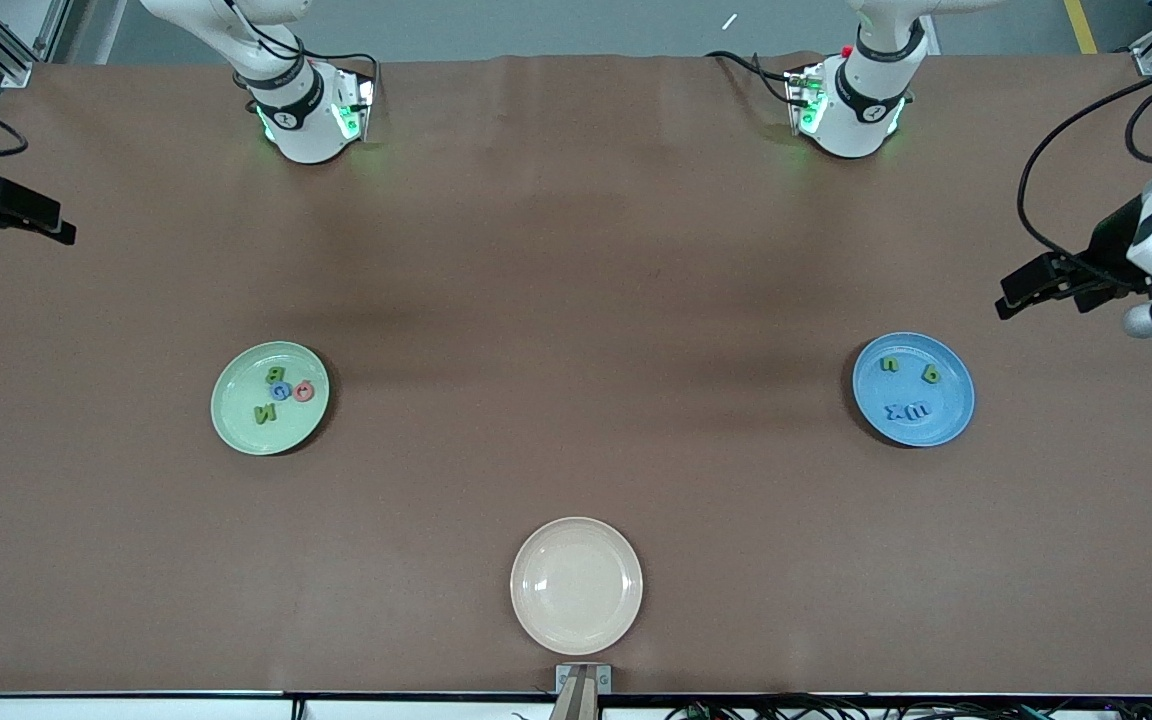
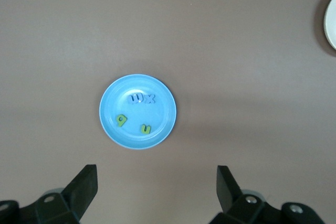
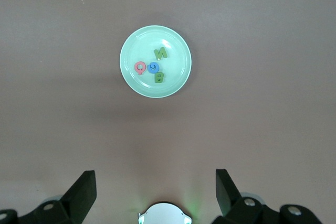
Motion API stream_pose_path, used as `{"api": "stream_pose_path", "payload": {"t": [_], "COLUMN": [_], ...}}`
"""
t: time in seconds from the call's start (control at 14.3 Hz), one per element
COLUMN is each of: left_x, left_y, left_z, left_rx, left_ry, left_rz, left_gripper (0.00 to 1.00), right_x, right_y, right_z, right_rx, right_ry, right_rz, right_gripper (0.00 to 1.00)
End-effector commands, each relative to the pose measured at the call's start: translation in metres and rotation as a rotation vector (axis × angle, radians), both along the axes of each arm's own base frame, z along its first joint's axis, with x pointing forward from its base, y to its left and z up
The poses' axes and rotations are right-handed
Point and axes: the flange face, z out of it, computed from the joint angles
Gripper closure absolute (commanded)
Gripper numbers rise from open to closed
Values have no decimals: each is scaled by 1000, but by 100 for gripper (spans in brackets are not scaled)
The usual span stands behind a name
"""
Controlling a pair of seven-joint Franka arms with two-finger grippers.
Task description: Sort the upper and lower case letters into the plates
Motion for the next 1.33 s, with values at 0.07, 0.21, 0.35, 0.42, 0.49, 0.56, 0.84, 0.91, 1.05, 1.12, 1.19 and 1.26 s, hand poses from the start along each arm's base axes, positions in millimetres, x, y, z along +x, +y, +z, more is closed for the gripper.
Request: {"api": "stream_pose_path", "payload": {"t": [0.07,0.21,0.35,0.42,0.49,0.56,0.84,0.91,1.05,1.12,1.19,1.26], "left_x": [0,1,1,1,1,1,1,0,0,0,0,-1], "left_y": [1,-3,-9,-9,-9,-9,-7,-9,-15,-15,-16,-16], "left_z": [21,35,38,38,38,39,40,41,41,41,41,41], "left_rx": [14,13,12,12,12,12,12,12,14,14,12,12], "left_ry": [-5,-33,-40,-40,-40,-42,-43,-45,-45,-45,-45,-44], "left_rz": [-16,-24,-33,-33,-31,-31,-22,-25,-40,-42,-45,-45], "left_gripper": [0,0,0,0,0,0,0,0,0,0,0,0], "right_x": [-14,-18,-24,-24,-24,-24,-20,-20,-21,-20,-19,-18], "right_y": [7,6,4,4,3,3,10,10,9,8,7,7], "right_z": [4,11,19,21,21,21,23,23,24,23,24,25], "right_rx": [3,0,0,-3,-6,-8,-50,-50,-50,-49,-49,-45], "right_ry": [-22,-37,-49,-54,-56,-58,-75,-75,-78,-78,-89,-96], "right_rz": [21,20,17,21,24,24,58,58,55,54,51,49], "right_gripper": [0,0,0,0,0,0,0,0,0,0,0,0]}}
